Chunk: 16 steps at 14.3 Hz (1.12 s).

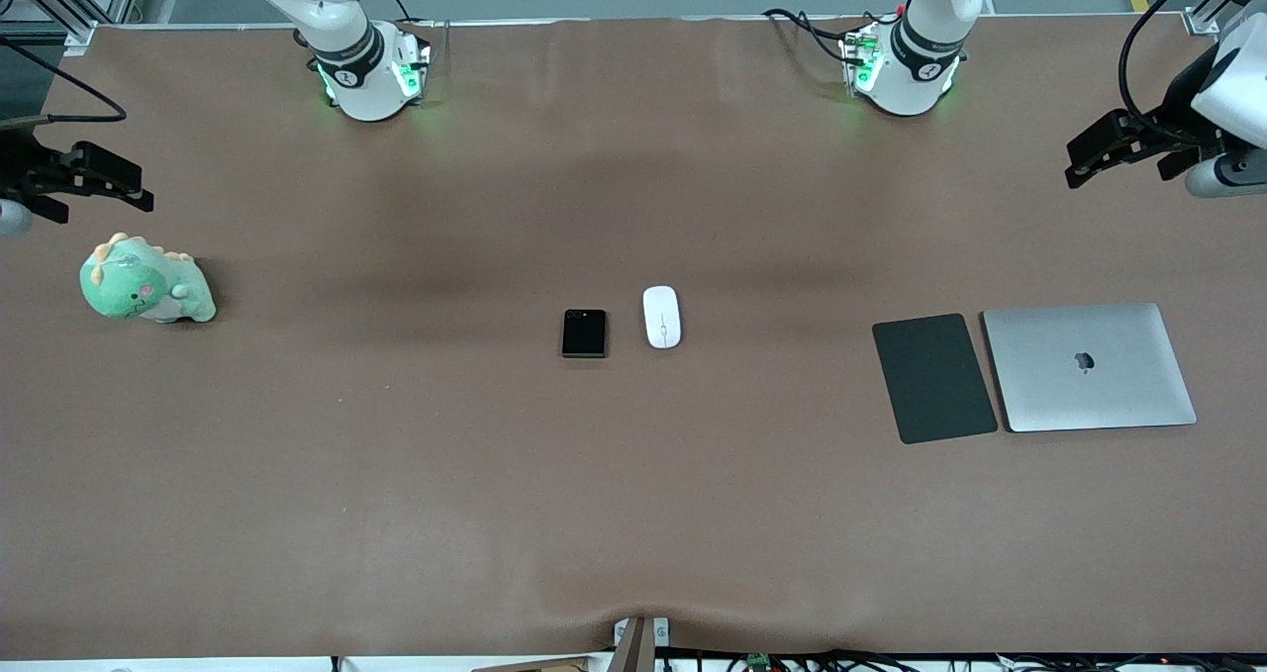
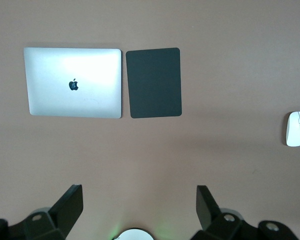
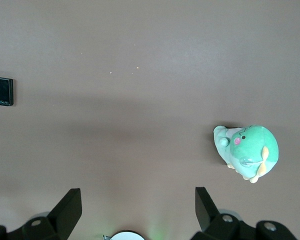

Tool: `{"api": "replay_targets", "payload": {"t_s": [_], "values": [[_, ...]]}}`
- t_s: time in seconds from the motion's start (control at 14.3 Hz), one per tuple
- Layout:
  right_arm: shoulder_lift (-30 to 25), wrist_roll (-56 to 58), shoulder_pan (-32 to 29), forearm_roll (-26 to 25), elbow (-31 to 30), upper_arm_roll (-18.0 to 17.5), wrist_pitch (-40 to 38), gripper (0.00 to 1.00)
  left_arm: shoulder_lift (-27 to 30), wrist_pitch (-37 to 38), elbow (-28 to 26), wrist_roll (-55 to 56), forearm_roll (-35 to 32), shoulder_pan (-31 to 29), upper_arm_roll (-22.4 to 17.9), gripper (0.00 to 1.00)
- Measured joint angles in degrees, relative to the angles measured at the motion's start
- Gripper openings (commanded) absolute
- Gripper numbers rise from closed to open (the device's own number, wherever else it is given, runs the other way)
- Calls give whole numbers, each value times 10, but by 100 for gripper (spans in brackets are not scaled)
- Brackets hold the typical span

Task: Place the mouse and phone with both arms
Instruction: 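Start moving the left gripper out toward the white mouse, then reach the left gripper over the white mouse and lower it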

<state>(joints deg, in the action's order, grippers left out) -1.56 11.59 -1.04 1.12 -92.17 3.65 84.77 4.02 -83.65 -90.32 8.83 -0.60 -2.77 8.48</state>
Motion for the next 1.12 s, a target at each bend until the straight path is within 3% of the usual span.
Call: {"api": "replay_targets", "payload": {"t_s": [0.56, 0.84, 1.12], "values": [[0, 0, 0, 0, 0, 0, 0, 100, -33, -10, 2, 10, 0, 2, 16, 100], [1, 0, 0, 0, 0, 0, 0, 100, -74, -45, 2, 74, 0, 9, 63, 100], [1, 0, 0, 1, 0, 0, 0, 100, -135, -126, 1, 128, 0, 17, 125, 100]]}}
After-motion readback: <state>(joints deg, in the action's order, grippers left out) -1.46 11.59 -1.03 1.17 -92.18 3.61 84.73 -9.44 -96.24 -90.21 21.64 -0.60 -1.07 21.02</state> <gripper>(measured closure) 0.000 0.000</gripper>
